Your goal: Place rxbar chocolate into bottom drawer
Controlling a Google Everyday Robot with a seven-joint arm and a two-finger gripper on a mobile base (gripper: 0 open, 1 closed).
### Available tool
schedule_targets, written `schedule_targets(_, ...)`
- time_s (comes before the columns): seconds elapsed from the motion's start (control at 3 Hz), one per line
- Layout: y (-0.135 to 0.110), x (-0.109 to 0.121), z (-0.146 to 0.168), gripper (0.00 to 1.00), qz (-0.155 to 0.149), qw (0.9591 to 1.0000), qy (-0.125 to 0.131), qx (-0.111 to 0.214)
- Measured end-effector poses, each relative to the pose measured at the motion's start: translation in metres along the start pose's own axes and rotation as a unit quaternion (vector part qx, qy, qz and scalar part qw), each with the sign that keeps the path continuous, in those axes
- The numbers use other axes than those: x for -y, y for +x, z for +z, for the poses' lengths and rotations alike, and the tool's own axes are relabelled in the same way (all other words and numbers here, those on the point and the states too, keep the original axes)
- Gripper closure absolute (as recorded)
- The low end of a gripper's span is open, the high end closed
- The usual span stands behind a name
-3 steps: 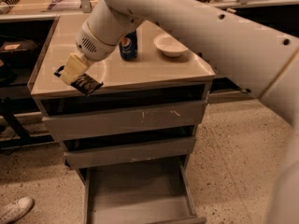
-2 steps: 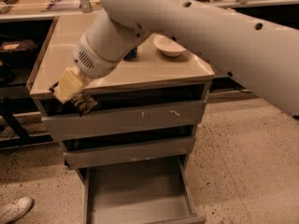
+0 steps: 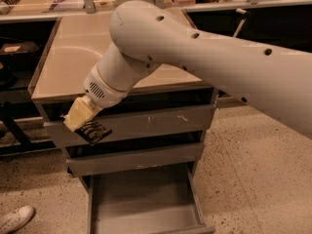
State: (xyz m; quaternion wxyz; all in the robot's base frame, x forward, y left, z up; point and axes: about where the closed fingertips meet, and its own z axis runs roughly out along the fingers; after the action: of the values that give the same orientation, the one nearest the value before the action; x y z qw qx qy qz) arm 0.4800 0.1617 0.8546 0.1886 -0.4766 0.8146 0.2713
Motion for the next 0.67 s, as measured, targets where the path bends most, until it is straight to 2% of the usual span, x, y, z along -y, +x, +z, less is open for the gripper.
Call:
schedule_targets(0.33, 0.031, 0.014, 0.028, 1.00, 0.036, 0.9991, -0.013, 0.019)
schedule_targets(0.67, 0.083, 0.040, 0.064, 1.00, 0.080, 0.9962, -0.020, 0.028)
